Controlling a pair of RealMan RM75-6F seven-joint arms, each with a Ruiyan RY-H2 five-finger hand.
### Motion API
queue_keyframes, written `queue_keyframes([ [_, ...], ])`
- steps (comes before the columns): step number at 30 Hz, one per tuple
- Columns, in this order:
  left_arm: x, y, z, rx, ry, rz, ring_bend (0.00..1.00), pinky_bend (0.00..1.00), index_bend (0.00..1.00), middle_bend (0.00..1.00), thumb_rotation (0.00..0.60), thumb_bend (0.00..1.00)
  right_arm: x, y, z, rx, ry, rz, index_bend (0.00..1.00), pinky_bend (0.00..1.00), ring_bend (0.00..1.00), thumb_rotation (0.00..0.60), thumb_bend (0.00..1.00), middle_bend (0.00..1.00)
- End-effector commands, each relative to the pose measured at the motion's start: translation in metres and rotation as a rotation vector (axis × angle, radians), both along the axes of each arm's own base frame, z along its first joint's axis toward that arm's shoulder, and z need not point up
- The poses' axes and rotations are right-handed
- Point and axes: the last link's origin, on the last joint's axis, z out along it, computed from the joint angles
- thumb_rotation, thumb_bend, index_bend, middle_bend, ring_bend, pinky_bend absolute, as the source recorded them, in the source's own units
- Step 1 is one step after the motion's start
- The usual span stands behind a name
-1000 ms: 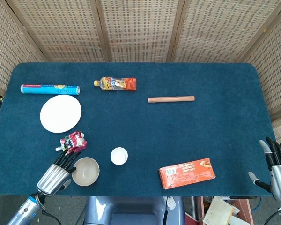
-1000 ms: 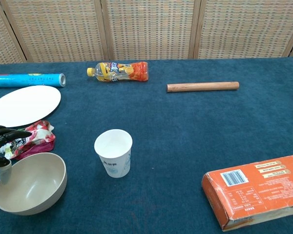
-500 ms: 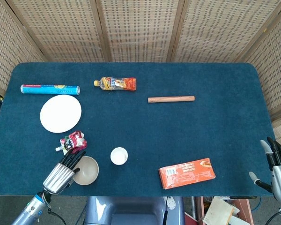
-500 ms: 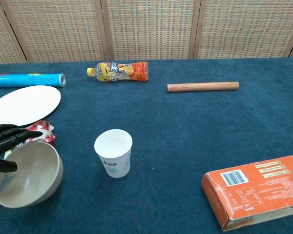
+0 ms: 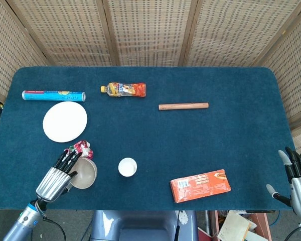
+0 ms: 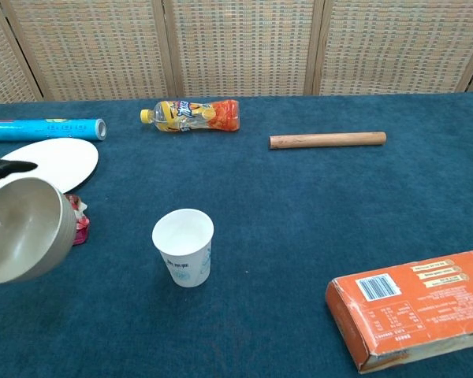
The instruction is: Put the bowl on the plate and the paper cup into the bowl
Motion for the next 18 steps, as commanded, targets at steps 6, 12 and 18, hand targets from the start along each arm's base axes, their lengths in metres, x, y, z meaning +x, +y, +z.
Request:
queue_keyframes([
  [6, -0.008, 0.036, 0.029, 0.056, 0.029, 0.073, 0.0, 0.0, 0.66, 0.0, 0.6, 0.32, 0.001, 0.0, -0.001, 0.008, 0.006, 0.002, 0.0, 0.0, 0.0, 0.6, 0.17, 0.0],
  [12, -0.004, 0.068, 0.044, 0.086, 0.031, 0.118, 0.0, 0.0, 0.66, 0.0, 0.6, 0.32, 0.001, 0.0, -0.001, 0.007, 0.005, -0.001, 0.0, 0.0, 0.0, 0.6, 0.17, 0.0],
  [18, 0.0, 0.096, 0.052, 0.108, 0.02, 0.173, 0.0, 0.0, 0.66, 0.0, 0.6, 0.32, 0.001, -0.001, -0.002, 0.013, 0.006, 0.001, 0.0, 0.0, 0.0, 0.6, 0.17, 0.0],
])
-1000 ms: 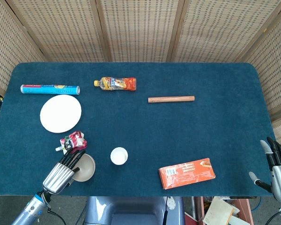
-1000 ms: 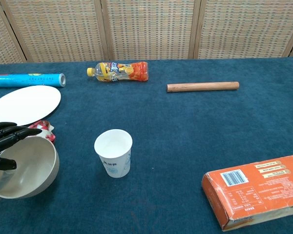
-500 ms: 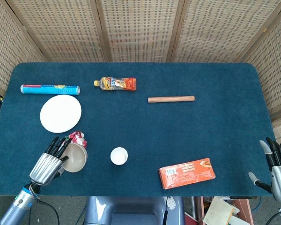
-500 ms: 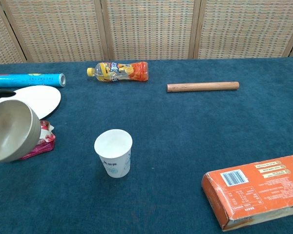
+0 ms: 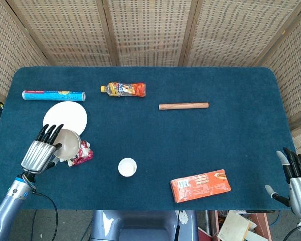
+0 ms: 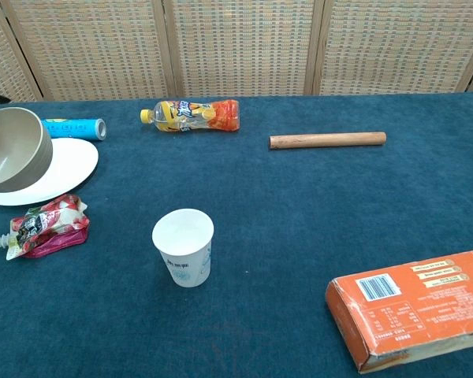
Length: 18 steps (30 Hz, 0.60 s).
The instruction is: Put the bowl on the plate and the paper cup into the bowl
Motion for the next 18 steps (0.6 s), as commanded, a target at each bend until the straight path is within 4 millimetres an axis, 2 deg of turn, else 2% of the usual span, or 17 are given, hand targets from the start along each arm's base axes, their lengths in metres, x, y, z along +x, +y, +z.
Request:
queue_keyframes([
  [1, 0.005, 0.021, 0.006, 0.016, 0.003, 0.029, 0.0, 0.0, 0.66, 0.0, 0.6, 0.32, 0.0, 0.0, 0.0, 0.0, -0.001, -0.001, 0.0, 0.0, 0.0, 0.6, 0.17, 0.0],
  [12, 0.001, 0.068, 0.014, 0.045, -0.005, 0.188, 0.0, 0.0, 0.66, 0.0, 0.6, 0.32, -0.004, -0.002, 0.003, 0.001, -0.021, -0.011, 0.0, 0.0, 0.0, 0.6, 0.17, 0.0],
  [18, 0.001, 0.087, 0.006, 0.034, -0.006, 0.243, 0.0, 0.0, 0.66, 0.0, 0.6, 0.32, -0.008, -0.004, 0.003, 0.004, -0.026, -0.021, 0.0, 0.0, 0.0, 0.6, 0.17, 0.0],
])
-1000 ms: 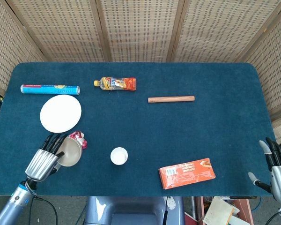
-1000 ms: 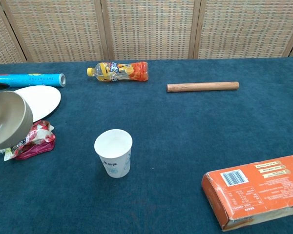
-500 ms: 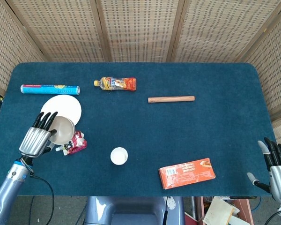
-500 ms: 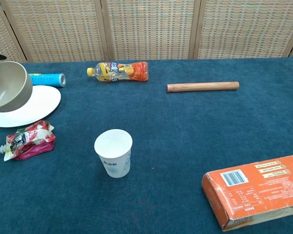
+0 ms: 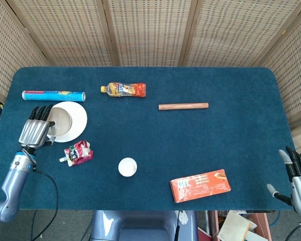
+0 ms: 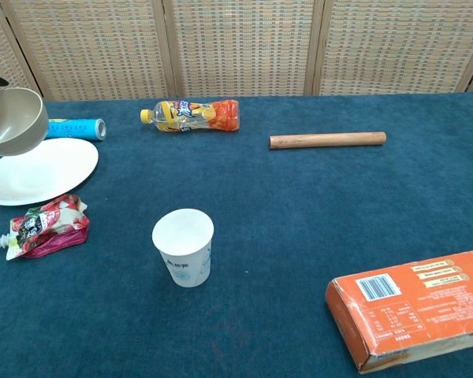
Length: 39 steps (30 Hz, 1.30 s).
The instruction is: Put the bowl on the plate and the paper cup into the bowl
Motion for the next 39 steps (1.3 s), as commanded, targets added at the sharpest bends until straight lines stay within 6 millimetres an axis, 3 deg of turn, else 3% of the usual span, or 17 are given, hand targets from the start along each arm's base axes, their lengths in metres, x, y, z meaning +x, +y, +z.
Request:
queue_keyframes([
  [1, 0.002, 0.013, -0.007, -0.009, 0.016, 0.017, 0.0, 0.0, 0.66, 0.0, 0.6, 0.32, -0.001, -0.001, 0.0, 0.003, 0.0, -0.004, 0.0, 0.0, 0.0, 0.6, 0.17, 0.0],
  [15, -0.01, 0.04, -0.03, -0.032, 0.041, 0.104, 0.0, 0.0, 0.66, 0.0, 0.6, 0.32, -0.009, -0.009, -0.003, 0.02, 0.0, -0.042, 0.0, 0.0, 0.0, 0.6, 0.17, 0.0],
  [25, -0.021, 0.049, -0.039, -0.05, 0.069, 0.134, 0.0, 0.0, 0.66, 0.0, 0.6, 0.32, -0.011, -0.012, -0.006, 0.029, 0.007, -0.06, 0.0, 0.0, 0.0, 0.6, 0.17, 0.0],
  [39, -0.022, 0.061, -0.053, -0.071, 0.085, 0.142, 0.0, 0.0, 0.66, 0.0, 0.6, 0.32, -0.016, -0.015, -0.007, 0.032, 0.01, -0.088, 0.0, 0.0, 0.0, 0.6, 0.17, 0.0],
])
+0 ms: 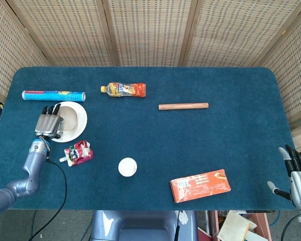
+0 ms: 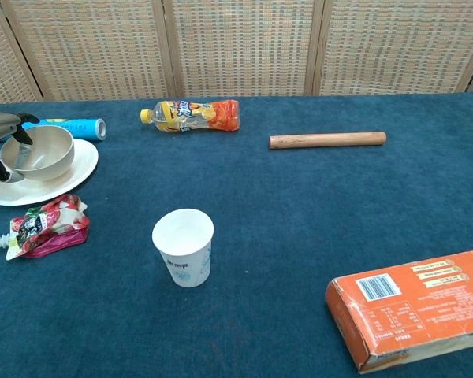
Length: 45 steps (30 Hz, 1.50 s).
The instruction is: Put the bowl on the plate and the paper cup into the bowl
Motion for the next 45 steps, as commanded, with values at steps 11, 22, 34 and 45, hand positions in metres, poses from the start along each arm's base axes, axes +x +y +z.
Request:
queue_keyframes([
  [11, 0.001, 0.005, -0.007, -0.012, 0.01, 0.005, 0.0, 0.0, 0.66, 0.0, 0.6, 0.32, -0.002, 0.0, 0.0, -0.002, 0.001, -0.011, 0.0, 0.0, 0.0, 0.6, 0.17, 0.0],
  [22, -0.001, 0.003, -0.003, 0.007, 0.0, 0.009, 0.0, 0.0, 0.28, 0.0, 0.6, 0.27, -0.003, 0.002, 0.001, -0.012, -0.001, -0.011, 0.0, 0.0, 0.0, 0.6, 0.17, 0.0],
  [34, 0.03, -0.015, 0.05, 0.097, -0.135, -0.111, 0.0, 0.0, 0.25, 0.0, 0.6, 0.25, 0.001, 0.005, 0.004, -0.02, -0.014, 0.011, 0.0, 0.0, 0.0, 0.6, 0.17, 0.0],
  [45, 0.113, -0.048, 0.042, 0.019, -0.163, -0.382, 0.0, 0.0, 0.29, 0.0, 0.6, 0.25, 0.0, 0.008, 0.008, -0.029, -0.032, 0.014, 0.0, 0.0, 0.0, 0.6, 0.17, 0.0],
])
